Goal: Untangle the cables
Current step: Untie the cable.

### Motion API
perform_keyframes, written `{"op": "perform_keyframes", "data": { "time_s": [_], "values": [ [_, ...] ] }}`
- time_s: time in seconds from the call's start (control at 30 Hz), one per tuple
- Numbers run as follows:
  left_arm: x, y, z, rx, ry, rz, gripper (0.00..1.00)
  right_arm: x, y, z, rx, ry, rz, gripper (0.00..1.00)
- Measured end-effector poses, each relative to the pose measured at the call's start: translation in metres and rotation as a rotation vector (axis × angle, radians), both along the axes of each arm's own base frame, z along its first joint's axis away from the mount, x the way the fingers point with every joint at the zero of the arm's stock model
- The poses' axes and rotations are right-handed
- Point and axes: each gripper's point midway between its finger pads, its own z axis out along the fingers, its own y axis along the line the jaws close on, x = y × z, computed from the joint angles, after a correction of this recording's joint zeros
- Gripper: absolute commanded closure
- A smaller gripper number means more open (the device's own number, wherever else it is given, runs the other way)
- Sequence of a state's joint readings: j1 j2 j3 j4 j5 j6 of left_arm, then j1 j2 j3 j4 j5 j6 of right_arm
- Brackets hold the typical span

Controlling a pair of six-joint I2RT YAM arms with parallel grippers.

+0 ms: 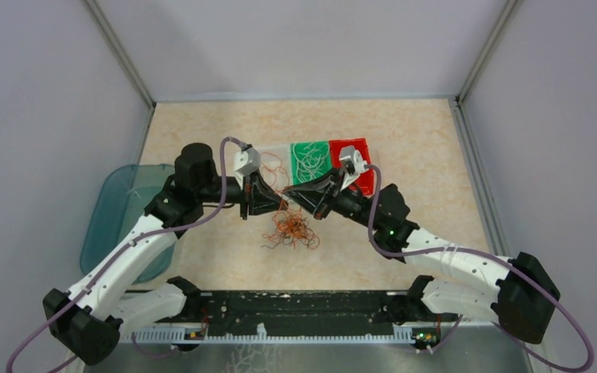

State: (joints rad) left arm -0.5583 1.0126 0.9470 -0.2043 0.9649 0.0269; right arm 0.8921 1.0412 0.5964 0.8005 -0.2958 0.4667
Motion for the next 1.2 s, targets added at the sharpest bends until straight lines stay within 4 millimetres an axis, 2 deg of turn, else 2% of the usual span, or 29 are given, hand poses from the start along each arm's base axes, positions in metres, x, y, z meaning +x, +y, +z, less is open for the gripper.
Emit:
{"op": "perform_keyframes", "data": {
  "time_s": [0.17, 0.33, 0.63, 0.7, 0.83, 0.87, 0.93, 1.03, 1.2],
  "values": [
    [0.009, -0.003, 0.007, -0.035, -0.025, 0.035, 0.9, -0.002, 0.005, -0.004, 0.003, 0.027, 0.034, 1.0],
    [0.014, -0.003, 0.015, -0.062, -0.054, 0.068, 0.77, -0.003, 0.007, 0.003, 0.029, 0.033, 0.051, 1.0],
    [-0.006, -0.005, 0.012, -0.074, 0.012, -0.036, 0.7, -0.007, 0.014, 0.017, 0.07, 0.037, 0.099, 1.0],
    [-0.012, -0.005, 0.011, -0.077, 0.031, -0.064, 0.76, -0.008, 0.015, 0.019, 0.074, 0.038, 0.107, 1.0],
    [-0.012, -0.005, 0.012, -0.082, 0.038, -0.068, 0.99, -0.01, 0.015, 0.022, 0.086, 0.043, 0.119, 1.0],
    [-0.012, -0.005, 0.013, -0.086, 0.035, -0.066, 1.0, -0.011, 0.015, 0.023, 0.091, 0.043, 0.124, 1.0],
    [-0.01, -0.006, 0.016, -0.093, 0.035, -0.058, 1.0, -0.011, 0.016, 0.026, 0.099, 0.044, 0.132, 0.92],
    [-0.008, -0.008, 0.017, -0.101, 0.05, -0.054, 1.0, -0.012, 0.019, 0.028, 0.104, 0.053, 0.148, 0.65],
    [-0.006, -0.01, 0.023, -0.109, 0.07, -0.053, 1.0, -0.008, 0.018, 0.023, 0.085, 0.079, 0.129, 0.38]
  ]
}}
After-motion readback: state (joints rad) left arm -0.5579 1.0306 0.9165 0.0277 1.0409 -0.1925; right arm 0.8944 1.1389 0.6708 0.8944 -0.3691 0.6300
